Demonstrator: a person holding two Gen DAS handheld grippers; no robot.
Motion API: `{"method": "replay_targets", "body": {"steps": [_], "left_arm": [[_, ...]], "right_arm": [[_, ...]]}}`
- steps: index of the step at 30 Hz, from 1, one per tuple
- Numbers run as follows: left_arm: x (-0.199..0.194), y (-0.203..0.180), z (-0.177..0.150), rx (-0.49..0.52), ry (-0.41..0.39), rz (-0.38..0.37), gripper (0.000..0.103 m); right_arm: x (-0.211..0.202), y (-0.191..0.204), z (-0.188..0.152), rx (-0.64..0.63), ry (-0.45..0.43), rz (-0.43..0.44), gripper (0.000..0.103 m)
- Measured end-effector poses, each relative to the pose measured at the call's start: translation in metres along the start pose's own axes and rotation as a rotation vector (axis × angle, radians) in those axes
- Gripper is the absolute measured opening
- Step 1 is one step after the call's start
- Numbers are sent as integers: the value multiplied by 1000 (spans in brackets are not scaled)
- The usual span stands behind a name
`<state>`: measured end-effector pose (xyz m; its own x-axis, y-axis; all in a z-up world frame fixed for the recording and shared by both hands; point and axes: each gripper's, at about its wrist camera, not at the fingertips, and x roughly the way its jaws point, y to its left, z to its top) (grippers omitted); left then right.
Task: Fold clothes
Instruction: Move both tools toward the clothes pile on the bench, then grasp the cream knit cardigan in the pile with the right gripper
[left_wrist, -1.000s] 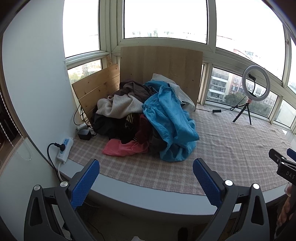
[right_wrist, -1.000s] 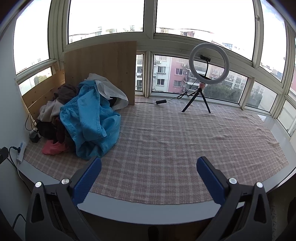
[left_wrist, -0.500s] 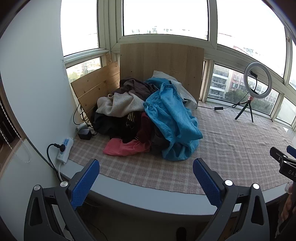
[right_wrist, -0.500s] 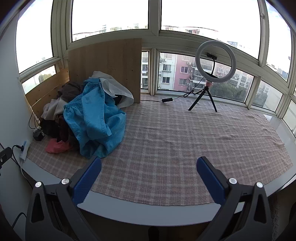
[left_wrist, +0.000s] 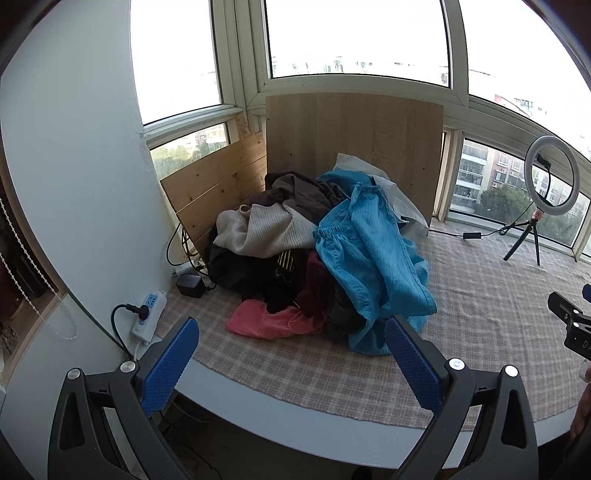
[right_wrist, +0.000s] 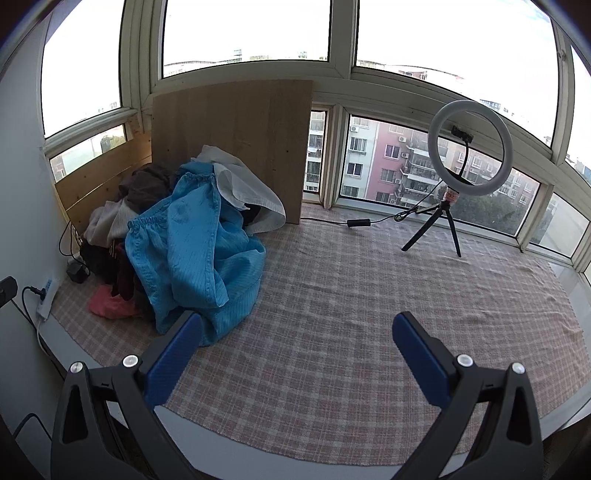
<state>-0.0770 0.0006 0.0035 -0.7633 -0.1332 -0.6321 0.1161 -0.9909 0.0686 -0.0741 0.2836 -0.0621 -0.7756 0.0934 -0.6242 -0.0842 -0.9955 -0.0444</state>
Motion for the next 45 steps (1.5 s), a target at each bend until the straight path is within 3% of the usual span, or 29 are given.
{"method": "replay_targets", "body": {"steps": [9, 17, 29, 36, 41, 45], "left_arm": [[19, -13, 26, -65, -10, 4, 102], [44, -1, 48, -88, 7, 25, 102], [84, 58, 122, -73, -59, -4, 102], [118, 96, 151, -68, -78, -33, 102], [152, 112, 155, -74, -56, -68, 102], [176, 126, 157, -100, -49, -70, 102]], "right_arm": [[31, -12, 35, -24, -23, 69, 103], [64, -13, 51, -35, 2, 129, 103], [103, 4, 91, 17, 0, 76, 103], [125, 48, 121, 12, -52, 102, 103], [161, 84, 130, 12, 19, 234, 103], [183, 123, 141, -76, 38, 228, 103]]}}
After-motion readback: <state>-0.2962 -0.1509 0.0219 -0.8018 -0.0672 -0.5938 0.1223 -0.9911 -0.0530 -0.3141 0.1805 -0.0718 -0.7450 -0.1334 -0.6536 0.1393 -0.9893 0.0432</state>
